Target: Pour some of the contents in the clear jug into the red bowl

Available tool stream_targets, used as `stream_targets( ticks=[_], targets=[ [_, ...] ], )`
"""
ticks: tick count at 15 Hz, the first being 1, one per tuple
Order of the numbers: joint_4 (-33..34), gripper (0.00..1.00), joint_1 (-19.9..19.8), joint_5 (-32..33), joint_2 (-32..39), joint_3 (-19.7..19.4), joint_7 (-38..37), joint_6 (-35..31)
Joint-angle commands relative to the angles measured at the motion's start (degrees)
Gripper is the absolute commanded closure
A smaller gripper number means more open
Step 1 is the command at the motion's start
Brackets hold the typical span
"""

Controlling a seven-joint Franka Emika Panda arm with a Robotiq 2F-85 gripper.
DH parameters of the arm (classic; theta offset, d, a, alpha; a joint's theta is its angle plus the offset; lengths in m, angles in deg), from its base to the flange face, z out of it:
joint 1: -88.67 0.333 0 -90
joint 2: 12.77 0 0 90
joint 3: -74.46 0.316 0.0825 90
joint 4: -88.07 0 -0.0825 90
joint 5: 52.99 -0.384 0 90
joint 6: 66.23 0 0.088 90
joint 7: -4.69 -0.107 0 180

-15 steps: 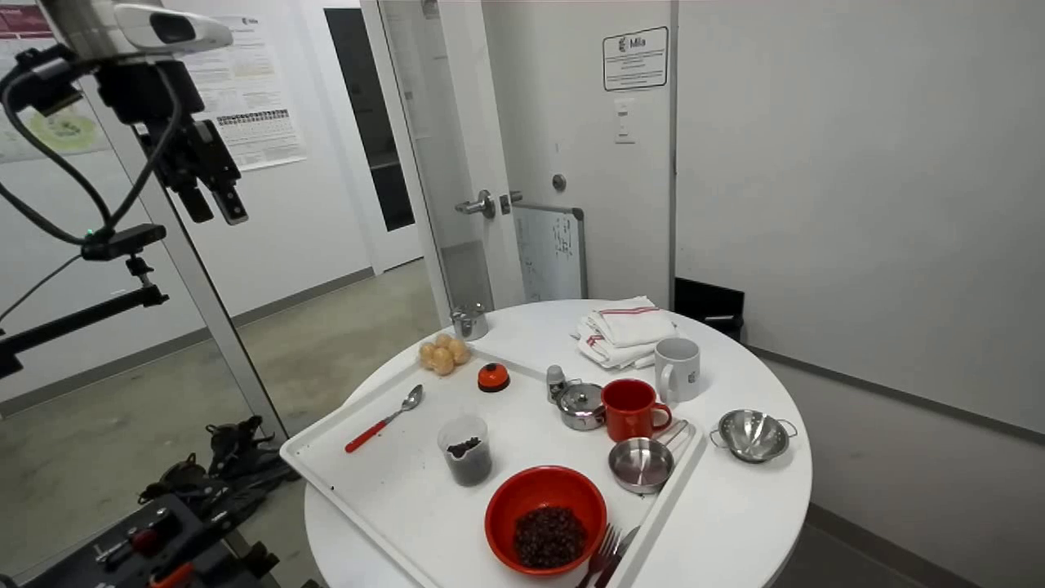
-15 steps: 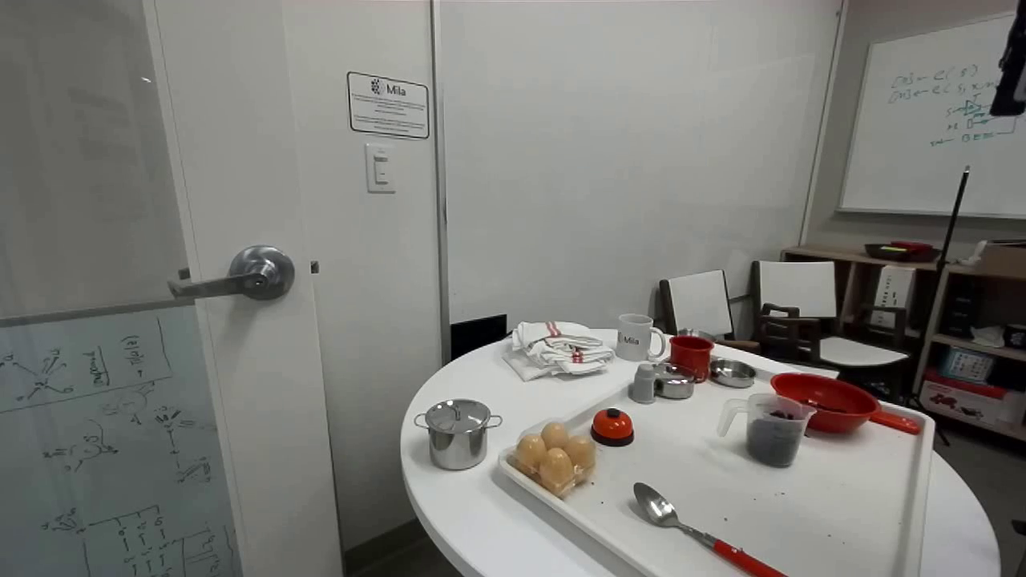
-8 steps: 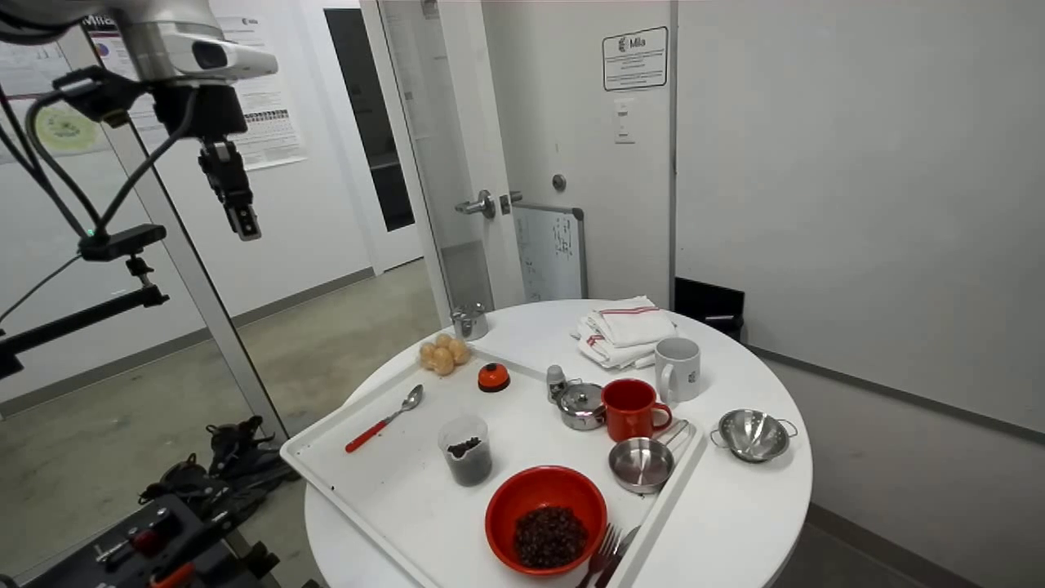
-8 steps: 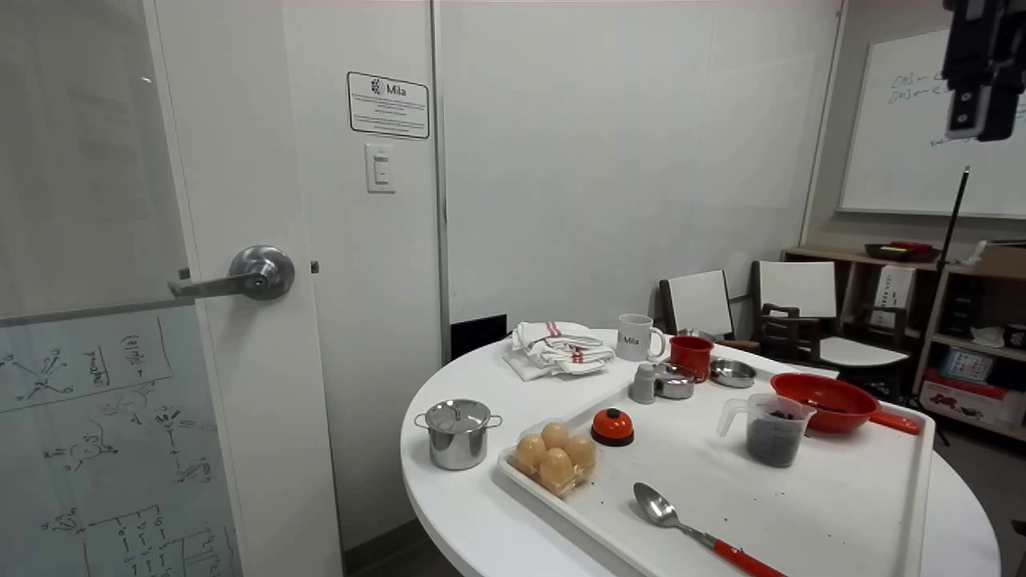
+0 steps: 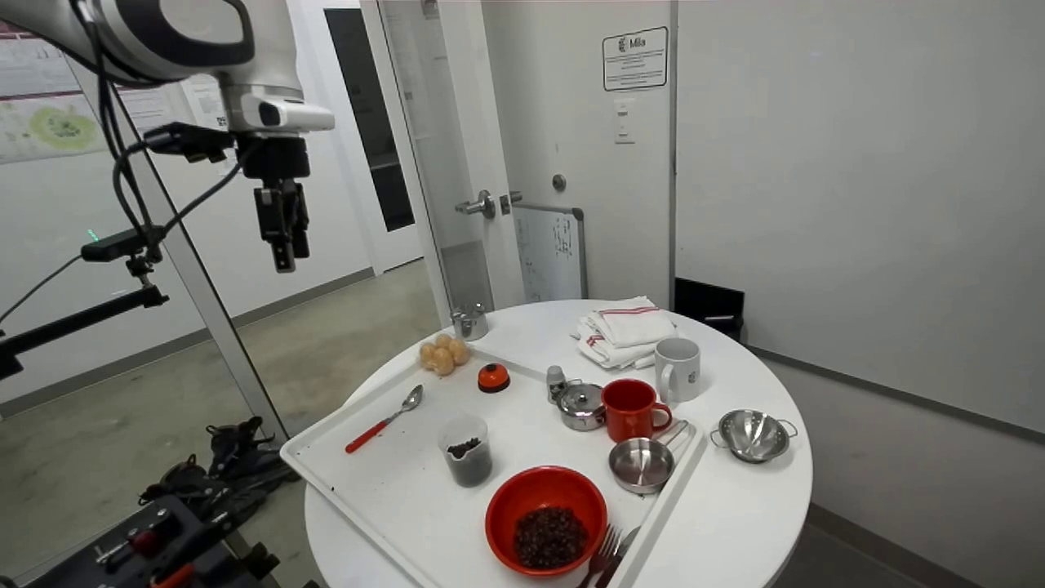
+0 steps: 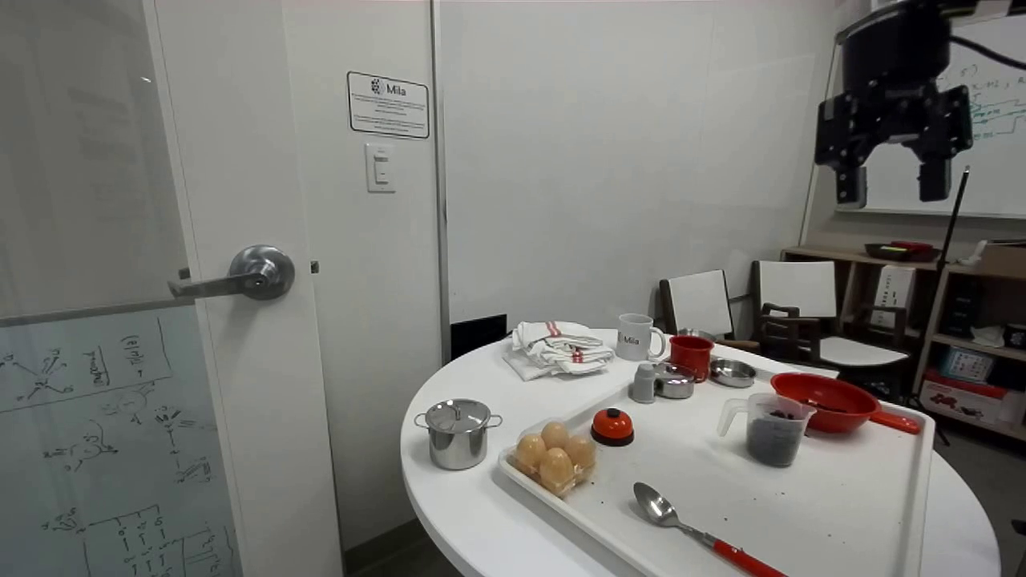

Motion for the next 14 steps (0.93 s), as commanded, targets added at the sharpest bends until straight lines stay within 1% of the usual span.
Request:
stream_targets(
  ticks=[1, 2, 6, 7, 8, 9, 14],
  targets=[
    [0.43, 0.00, 1.25, 0.40, 1.67, -1.39, -0.54, -0.41],
    [0.48, 0.00, 1.32, 0.42, 2.33, -1.56, -0.46, -0.47],
    [0.46, 0.00, 1.56, 0.41, 1.15, -1.44, -0.44, -0.30],
    [1.80, 0.00, 1.51, 0.45, 2.60, -1.13, -2.07, 1.49],
    [4.26, 0.00, 1.05, -2.16, 5.91, -1.36, -6.37, 3.00],
    [5.09, 0.00, 1.04, -3.19, 7.46, -1.66, -7.93, 2.89],
    [11.76, 0.00, 0.48, -8.33, 20.03, -5.71, -14.28, -2.39]
  ],
)
